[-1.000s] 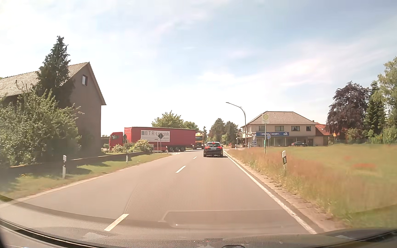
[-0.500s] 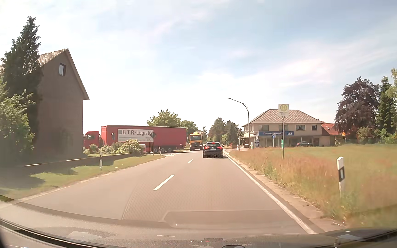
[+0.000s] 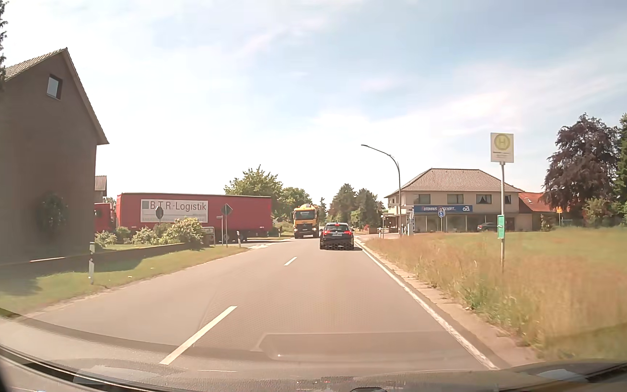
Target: Follow the waypoints while adhering to traffic rules and regulations
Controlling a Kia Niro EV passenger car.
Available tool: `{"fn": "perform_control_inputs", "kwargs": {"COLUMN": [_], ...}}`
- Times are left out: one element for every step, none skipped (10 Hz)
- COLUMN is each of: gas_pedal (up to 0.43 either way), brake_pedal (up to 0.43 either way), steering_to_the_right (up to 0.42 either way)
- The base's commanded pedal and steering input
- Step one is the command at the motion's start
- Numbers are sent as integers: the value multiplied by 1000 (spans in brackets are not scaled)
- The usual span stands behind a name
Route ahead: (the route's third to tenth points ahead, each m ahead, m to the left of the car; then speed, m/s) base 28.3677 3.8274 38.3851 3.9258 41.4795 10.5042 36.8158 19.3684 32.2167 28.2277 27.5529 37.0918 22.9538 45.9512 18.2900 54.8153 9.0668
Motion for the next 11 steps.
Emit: {"fn": "perform_control_inputs", "kwargs": {"gas_pedal": [0,0,0,0,0,0,0,0,0,0,0], "brake_pedal": [0,0,0,0,0,0,0,0,0,0,0], "steering_to_the_right": [-1,-1,-1,-1,-1,-1,-1,-1,-1,0,1]}}
